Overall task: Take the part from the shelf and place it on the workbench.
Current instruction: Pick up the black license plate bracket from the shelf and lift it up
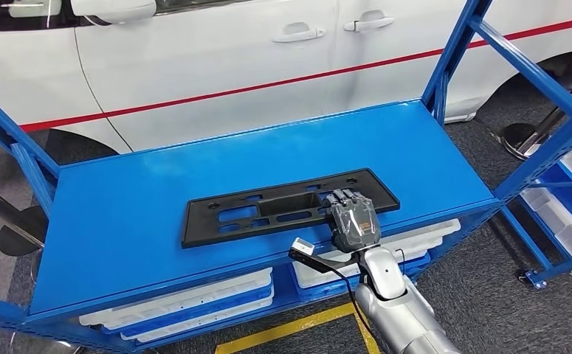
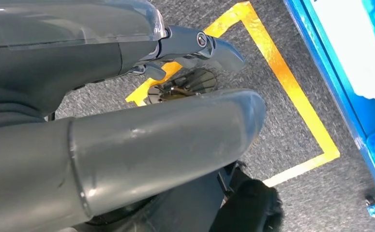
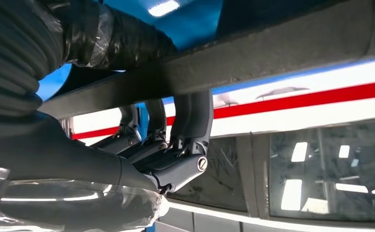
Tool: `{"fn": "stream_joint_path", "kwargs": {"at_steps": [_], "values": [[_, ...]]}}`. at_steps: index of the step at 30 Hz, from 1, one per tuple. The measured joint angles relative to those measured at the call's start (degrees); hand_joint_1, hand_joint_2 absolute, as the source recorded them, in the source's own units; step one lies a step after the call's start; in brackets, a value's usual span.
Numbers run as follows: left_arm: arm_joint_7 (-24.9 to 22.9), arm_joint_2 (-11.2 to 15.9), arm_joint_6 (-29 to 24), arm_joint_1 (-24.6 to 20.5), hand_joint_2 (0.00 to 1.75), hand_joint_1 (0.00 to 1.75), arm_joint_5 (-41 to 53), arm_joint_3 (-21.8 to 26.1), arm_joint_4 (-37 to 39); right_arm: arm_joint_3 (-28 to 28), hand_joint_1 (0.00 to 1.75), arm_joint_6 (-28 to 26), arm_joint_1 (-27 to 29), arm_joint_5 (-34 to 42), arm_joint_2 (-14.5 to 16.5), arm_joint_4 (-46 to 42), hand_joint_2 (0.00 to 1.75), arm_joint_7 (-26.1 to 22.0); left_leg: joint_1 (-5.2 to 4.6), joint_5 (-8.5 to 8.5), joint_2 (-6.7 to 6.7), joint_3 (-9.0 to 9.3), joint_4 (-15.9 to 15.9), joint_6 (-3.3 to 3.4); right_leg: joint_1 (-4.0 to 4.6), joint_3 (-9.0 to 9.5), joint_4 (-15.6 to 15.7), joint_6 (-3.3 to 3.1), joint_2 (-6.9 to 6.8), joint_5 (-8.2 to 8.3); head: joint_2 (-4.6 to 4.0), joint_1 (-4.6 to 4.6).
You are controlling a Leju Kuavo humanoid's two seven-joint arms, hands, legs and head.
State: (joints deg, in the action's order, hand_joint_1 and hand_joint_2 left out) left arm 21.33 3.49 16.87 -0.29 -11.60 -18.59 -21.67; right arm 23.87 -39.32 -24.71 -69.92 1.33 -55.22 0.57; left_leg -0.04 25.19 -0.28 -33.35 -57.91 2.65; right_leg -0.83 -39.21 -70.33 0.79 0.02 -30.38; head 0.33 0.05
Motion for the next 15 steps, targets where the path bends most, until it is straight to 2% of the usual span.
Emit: {"fn": "stream_joint_path", "kwargs": {"at_steps": [2, 4, 6, 8, 9, 11, 12, 13, 14, 15], "values": [[0.1, 0.0, 0.0, 0.0, 0.0, 0.0, -0.3, -0.1, 0.0, 0.0, 1.75, -0.1, -0.2, 0.0, 0.0, -0.3, 1.75, 0.0, -0.04, 0.55, -0.06, -0.13, -0.8, -0.44, 0.02, 3.23, 6.7, -0.22, 0.0, 2.84, 0.0, 0.0], [0.3, 0.0, 0.0, -0.1, 0.0, 0.0, -0.5, -0.2, 0.0, 0.0, 1.75, -0.2, -0.3, 0.0, 0.0, -0.7, 1.75, -0.1, -0.21, 0.87, -0.12, -0.33, -1.3, -0.98, 0.18, 4.54, 9.6, -0.61, 0.03, 3.31, 0.0, -0.02], [0.4, 0.0, 0.0, -0.1, 0.0, 0.0, -0.7, -0.3, 0.0, 0.0, 1.75, -0.3, -0.4, 0.1, 0.0, -1.0, 1.75, -0.2, -0.21, 0.91, -0.15, -0.38, -1.3, -1.5, 0.27, 4.59, 9.9, -1.19, 0.03, 3.43, 0.0, -0.03], [0.6, 0.0, 0.0, 0.0, 0.0, 0.0, -0.8, -0.4, 0.0, 0.0, 1.75, -0.5, -0.5, 0.1, 0.0, -1.3, 1.75, -0.3, -0.01, 2.03, -0.12, -0.85, -2.6, -2.08, 0.14, 4.81, 10.4, -1.88, -0.07, 3.72, 0.0, -0.03], [0.6, 0.0, 0.0, 0.0, 0.0, 0.0, -0.9, -0.4, 0.0, 0.0, 1.75, -0.6, -0.5, 0.2, 0.0, -1.4, 1.75, -0.3, 0.12, 3.4, -0.09, -1.73, -4.7, -2.37, 0.03, 4.9, 10.6, -2.16, -0.14, 3.87, 0.0, -0.03], [0.7, 0.1, 0.0, 0.0, 0.0, 0.0, -0.9, -0.5, 0.0, 0.0, 1.75, -0.6, -0.5, 0.2, 0.0, -1.5, 1.75, -0.3, 0.39, 6.82, -0.05, -4.65, -11.4, -2.9, 0.06, 4.91, 10.7, -2.39, -0.19, 3.94, 0.0, -0.04], [0.7, 0.1, 0.0, 0.0, 0.0, 0.0, -0.9, -0.5, 0.0, 0.0, 1.75, -0.6, -0.4, 0.2, 0.0, -1.5, 1.75, -0.3, 0.51, 7.96, -0.05, -6.08, -14.5, -3.09, 0.08, 4.89, 10.7, -2.4, -0.2, 3.94, 0.0, -0.04], [0.7, 0.1, 0.0, 0.1, 0.0, 0.0, -0.9, -0.6, 0.0, 0.0, 1.75, -0.6, -0.4, 0.2, 0.0, -1.5, 1.75, -0.3, 0.61, 8.16, -0.04, -6.83, -16.1, -3.21, 0.09, 4.89, 10.7, -2.4, -0.2, 3.94, 0.0, -0.04], [0.7, 0.1, 0.0, 0.1, 0.0, 0.0, -1.0, -0.6, 0.1, 0.0, 1.75, -0.6, -0.3, 0.3, 0.0, -1.5, 1.75, -0.3, 0.69, 7.33, -0.04, -6.62, -15.7, -3.24, 0.09, 4.91, 10.7, -2.4, -0.19, 3.94, 0.0, -0.03], [0.7, 0.1, 0.0, 0.2, 0.0, 0.0, -1.0, -0.7, 0.1, 0.0, 1.75, -0.6, -0.3, 0.4, 0.0, -1.5, 1.75, -0.3, 0.75, 5.63, -0.04, -5.37, -13.2, -3.2, 0.09, 4.98, 10.7, -2.37, -0.16, 3.93, 0.0, -0.04]]}}
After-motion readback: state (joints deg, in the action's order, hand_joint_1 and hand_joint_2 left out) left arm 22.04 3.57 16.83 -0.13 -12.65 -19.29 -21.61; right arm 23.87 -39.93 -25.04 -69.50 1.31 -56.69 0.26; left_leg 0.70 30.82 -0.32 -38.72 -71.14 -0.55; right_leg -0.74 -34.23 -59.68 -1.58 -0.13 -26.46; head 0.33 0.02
